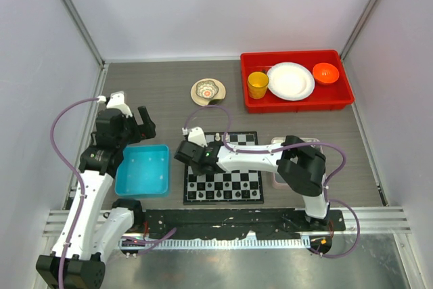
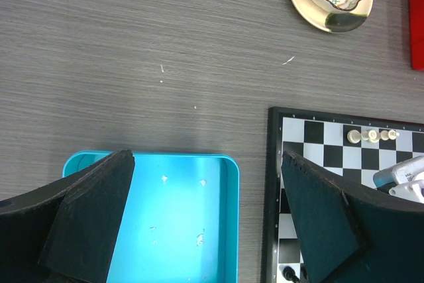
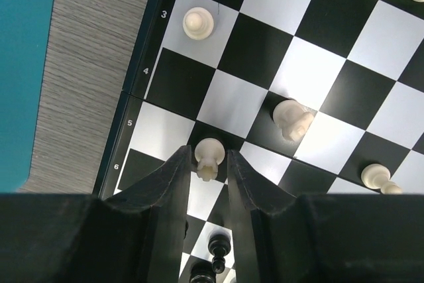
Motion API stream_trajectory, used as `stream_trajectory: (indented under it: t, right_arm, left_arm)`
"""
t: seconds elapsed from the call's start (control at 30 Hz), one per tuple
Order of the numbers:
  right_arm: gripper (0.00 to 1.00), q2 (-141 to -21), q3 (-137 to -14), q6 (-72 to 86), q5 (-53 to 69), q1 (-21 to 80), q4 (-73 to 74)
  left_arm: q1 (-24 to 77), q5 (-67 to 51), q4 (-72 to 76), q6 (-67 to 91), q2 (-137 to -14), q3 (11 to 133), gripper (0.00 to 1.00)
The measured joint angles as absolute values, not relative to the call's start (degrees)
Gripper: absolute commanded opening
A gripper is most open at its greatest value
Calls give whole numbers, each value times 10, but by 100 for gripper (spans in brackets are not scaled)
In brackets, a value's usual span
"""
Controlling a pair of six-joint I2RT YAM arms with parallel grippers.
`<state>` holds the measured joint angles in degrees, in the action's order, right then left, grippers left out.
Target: Set up the chess pieces on the board
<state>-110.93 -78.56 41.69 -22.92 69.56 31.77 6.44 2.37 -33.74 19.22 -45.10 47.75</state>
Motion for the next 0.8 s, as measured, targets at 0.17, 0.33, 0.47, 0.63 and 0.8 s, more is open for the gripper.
stream_trajectory:
  t: [0.17,0.33,0.47,0.63,0.8]
  right_arm:
    - [34,-1110,-794,413,-228,696,317]
    - [31,-1110,-801,410,-228,696,317]
    - [31,-1110,-802,409,-228,696,317]
    - [32,-1110,-802,409,-228,696,318]
    - [31,-1110,-802,409,-229,696,318]
  left_arm:
    - [64,23,-337,192,-451,477,98]
    - [64,23,-337,192,-451,477,99]
    - [64,23,-337,192,-451,477,98]
    - [64,23,-337,192,-451,477,99]
    - [64,23,-337,192,-451,477,99]
